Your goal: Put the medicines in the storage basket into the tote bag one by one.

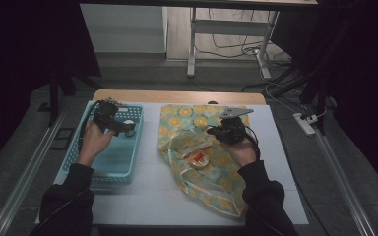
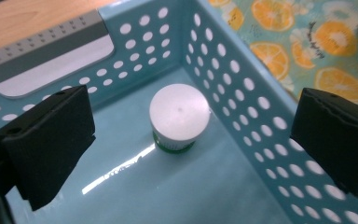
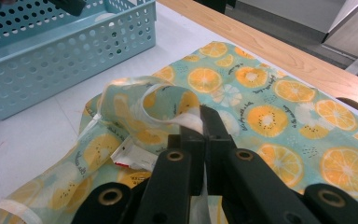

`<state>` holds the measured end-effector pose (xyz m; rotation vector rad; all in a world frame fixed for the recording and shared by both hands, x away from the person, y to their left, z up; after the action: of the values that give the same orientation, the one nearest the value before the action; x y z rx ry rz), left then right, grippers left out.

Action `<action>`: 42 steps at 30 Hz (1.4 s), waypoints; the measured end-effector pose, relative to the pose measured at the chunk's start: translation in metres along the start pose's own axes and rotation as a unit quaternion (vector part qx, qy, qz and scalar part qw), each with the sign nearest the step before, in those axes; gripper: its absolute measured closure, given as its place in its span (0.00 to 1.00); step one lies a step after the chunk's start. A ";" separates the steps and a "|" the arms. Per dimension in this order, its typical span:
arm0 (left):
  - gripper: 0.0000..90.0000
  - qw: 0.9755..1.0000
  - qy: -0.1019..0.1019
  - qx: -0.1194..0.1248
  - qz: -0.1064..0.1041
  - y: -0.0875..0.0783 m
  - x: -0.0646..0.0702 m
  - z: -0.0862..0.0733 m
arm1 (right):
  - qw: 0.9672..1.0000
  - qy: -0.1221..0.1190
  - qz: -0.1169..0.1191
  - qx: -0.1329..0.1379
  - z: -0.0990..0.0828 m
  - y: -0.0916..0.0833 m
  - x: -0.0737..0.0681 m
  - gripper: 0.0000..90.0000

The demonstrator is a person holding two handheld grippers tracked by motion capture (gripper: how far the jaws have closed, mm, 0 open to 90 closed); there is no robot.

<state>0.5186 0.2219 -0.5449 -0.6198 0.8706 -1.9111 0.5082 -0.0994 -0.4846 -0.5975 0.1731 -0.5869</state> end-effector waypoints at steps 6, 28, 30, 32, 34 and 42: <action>0.00 1.000 0.008 -0.016 -0.001 0.014 -0.002 -0.002 | 1.000 0.000 0.000 0.000 0.000 0.000 0.000 1.00; 0.43 0.998 0.014 -0.064 0.002 0.039 -0.008 -0.009 | 1.000 -0.002 -0.001 -0.001 -0.001 0.001 0.000 1.00; 0.48 0.998 0.011 -0.066 -0.003 0.039 -0.006 -0.009 | 1.000 -0.001 0.000 -0.001 -0.001 0.001 0.001 1.00; 0.54 0.998 0.008 -0.068 -0.009 0.040 -0.004 -0.009 | 1.000 -0.001 -0.001 -0.002 -0.001 0.000 0.001 1.00; 0.55 0.997 0.003 -0.071 -0.007 0.039 -0.004 -0.009 | 1.000 -0.001 -0.001 -0.002 -0.001 0.000 0.001 1.00; 0.56 0.997 -0.013 -0.071 -0.005 0.035 -0.004 -0.008 | 1.000 0.000 -0.001 0.000 0.000 0.000 0.001 1.00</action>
<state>0.5338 0.2168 -0.5775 -0.7338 0.9944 -1.8582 0.5087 -0.1002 -0.4845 -0.5980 0.1729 -0.5883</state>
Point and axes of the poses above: each handheld gripper's, and its own axes: y roughly forward along the jaws, z roughly out of its top, x roughly to its right, the point moved 10 cm from there along y, roughly forward along the jaws, and after that the axes turned 1 degree about -z, right-handed, at the moved point
